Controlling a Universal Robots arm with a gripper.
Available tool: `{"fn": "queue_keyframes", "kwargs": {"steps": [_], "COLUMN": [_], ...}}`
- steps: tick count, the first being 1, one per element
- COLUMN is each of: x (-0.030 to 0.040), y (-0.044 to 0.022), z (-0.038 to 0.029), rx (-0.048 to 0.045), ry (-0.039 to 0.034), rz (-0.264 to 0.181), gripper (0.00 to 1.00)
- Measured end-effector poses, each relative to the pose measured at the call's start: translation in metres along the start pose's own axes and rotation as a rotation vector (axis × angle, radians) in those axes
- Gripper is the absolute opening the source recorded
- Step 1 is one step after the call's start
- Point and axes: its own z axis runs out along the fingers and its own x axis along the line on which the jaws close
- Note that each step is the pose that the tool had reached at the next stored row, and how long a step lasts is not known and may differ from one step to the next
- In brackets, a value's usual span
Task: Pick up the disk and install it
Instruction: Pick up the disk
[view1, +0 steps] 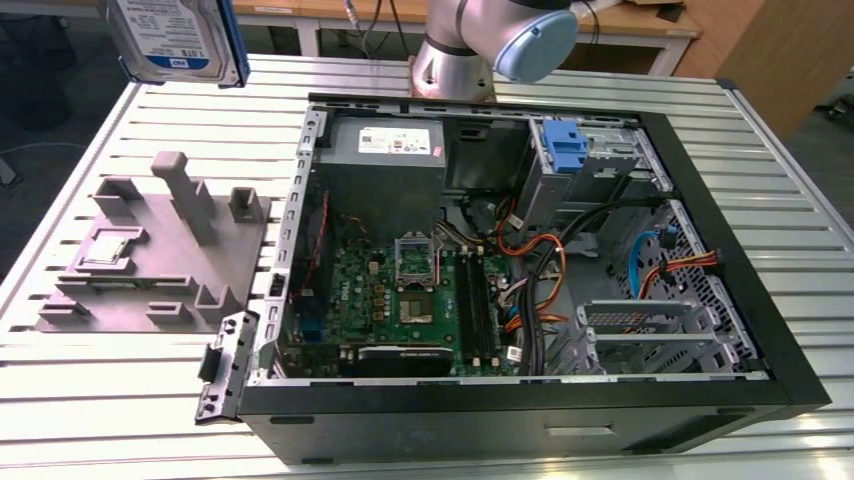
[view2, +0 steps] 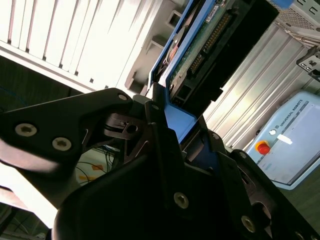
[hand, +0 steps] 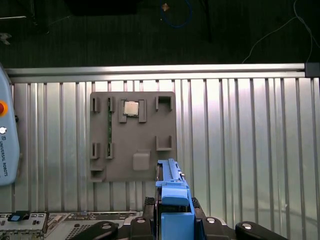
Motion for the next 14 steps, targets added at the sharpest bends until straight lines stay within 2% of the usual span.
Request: {"fn": "queue_keyframes", "kwargs": {"steps": [14], "x": [-0.0002], "y": [-0.0042], "z": [-0.0001], "rx": [0.0000], "ry": [0.0000], "rz": [0.000], "gripper": [0.36]}}
